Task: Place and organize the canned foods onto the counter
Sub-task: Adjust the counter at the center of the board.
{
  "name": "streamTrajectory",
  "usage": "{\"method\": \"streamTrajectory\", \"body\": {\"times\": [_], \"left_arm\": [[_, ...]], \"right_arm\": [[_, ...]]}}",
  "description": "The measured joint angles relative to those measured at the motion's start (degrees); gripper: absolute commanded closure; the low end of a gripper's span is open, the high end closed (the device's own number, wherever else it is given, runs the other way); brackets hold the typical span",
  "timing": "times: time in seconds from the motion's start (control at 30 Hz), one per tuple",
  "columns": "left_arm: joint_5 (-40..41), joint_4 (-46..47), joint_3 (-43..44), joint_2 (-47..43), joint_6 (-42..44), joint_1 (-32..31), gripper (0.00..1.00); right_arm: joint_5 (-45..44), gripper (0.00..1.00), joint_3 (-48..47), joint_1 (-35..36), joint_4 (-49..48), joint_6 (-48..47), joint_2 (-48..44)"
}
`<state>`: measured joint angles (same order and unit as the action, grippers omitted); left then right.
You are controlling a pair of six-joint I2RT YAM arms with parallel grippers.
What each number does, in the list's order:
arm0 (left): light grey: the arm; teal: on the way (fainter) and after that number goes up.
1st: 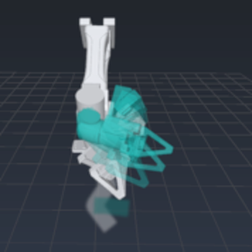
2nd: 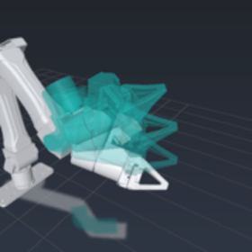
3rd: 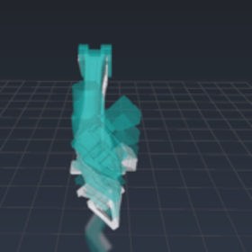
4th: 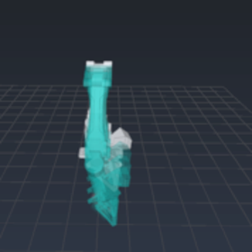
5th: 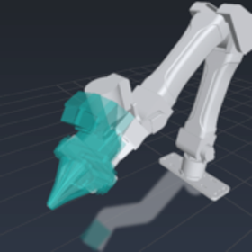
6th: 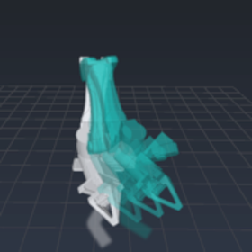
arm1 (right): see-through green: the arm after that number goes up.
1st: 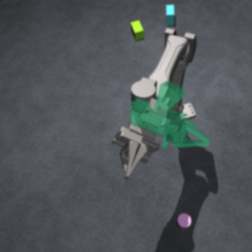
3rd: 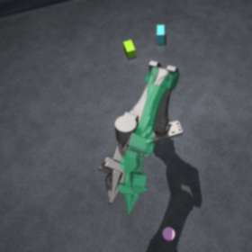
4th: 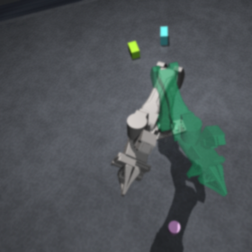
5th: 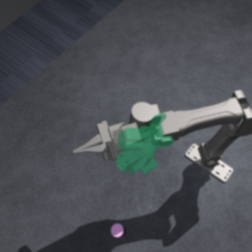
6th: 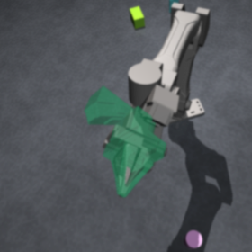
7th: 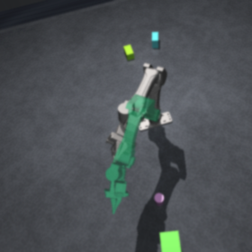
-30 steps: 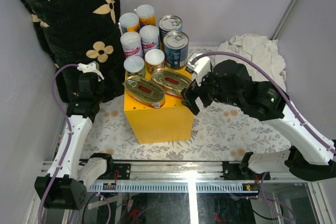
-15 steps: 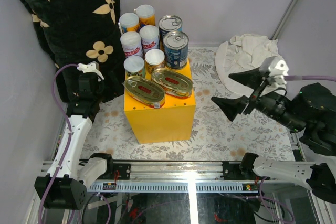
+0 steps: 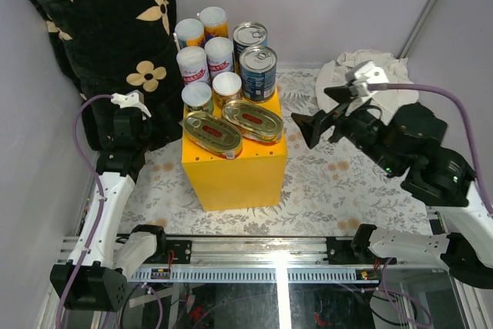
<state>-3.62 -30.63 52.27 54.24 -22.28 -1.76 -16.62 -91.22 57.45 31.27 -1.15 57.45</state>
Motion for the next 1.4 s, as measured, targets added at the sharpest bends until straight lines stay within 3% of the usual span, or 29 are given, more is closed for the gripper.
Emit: {"method": "streamTrajectory", "body": {"times": [0.23,0.47,0.63,0.73,0.97,1.2,1.4], "left_arm": [[-0.02,0.00,0.00,-0.42,-0.02,0.00,0.00],[-0.02,0.02,0.00,-0.68,-0.09,0.00,0.00],[0.00,0.02,0.00,-1.44,-0.07,0.00,0.00],[0.02,0.02,0.00,-1.84,-0.07,0.00,0.00],[0.02,0.00,-0.02,-1.92,-0.11,0.00,0.00],[-0.04,-0.02,-0.02,-0.85,-1.29,0.00,0.00],[-1.25,0.20,-1.01,0.70,-3.96,0.00,0.00]], "right_arm": [[-1.18,0.00,-2.58,-4.04,-1.11,1.42,-1.60],[15.37,0.00,-2.05,-25.57,-3.41,9.60,4.22],[34.12,0.00,13.14,-52.28,-15.56,26.36,3.98],[37.92,0.00,23.04,-58.71,-22.93,35.23,3.19],[42.58,0.02,41.59,-60.13,-42.51,51.56,4.79],[47.54,0.06,49.66,-60.11,-60.08,59.67,12.26],[48.72,0.12,52.48,-55.25,-66.84,61.05,16.85]]}}
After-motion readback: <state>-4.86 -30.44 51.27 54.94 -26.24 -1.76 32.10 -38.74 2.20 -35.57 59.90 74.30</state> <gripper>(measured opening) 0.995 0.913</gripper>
